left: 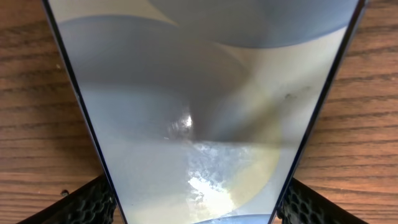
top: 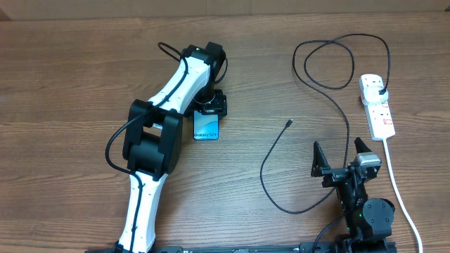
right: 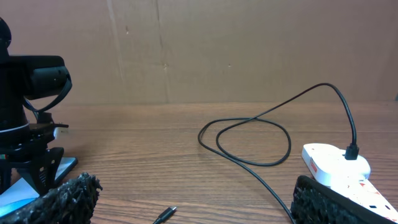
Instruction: Plug charger to phone and switch on socket
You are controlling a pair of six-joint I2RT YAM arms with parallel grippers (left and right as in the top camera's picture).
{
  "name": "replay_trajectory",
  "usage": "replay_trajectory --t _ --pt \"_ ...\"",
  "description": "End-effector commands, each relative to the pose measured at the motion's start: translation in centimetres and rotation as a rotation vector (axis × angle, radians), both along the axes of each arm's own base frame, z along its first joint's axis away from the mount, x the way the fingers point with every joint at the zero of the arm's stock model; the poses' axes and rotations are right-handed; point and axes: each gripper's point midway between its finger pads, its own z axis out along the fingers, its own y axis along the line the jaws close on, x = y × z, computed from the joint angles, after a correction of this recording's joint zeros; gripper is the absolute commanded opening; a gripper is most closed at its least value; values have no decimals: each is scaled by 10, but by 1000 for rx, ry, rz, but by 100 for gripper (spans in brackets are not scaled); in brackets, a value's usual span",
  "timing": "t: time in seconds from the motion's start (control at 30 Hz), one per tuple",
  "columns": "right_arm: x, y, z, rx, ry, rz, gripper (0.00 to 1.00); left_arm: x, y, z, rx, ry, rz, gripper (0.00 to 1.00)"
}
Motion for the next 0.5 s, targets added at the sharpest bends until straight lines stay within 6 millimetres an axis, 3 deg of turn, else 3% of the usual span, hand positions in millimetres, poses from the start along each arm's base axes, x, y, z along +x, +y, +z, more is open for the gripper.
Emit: replay_trajectory --t 0.0,0.2,0.33,0.47 --pt "0 0 -2 3 -2 -2 100 -13 13 -49 95 100 -12 79" --pt "0 0 -2 3 -2 -2 100 5 5 -2 75 65 -14 79" --pt "0 0 -2 3 -2 -2 100 4 -5 22 9 84 -66 79" --pt "0 0 -2 3 -2 -2 100 -4 -29 42 -180 135 -111 76"
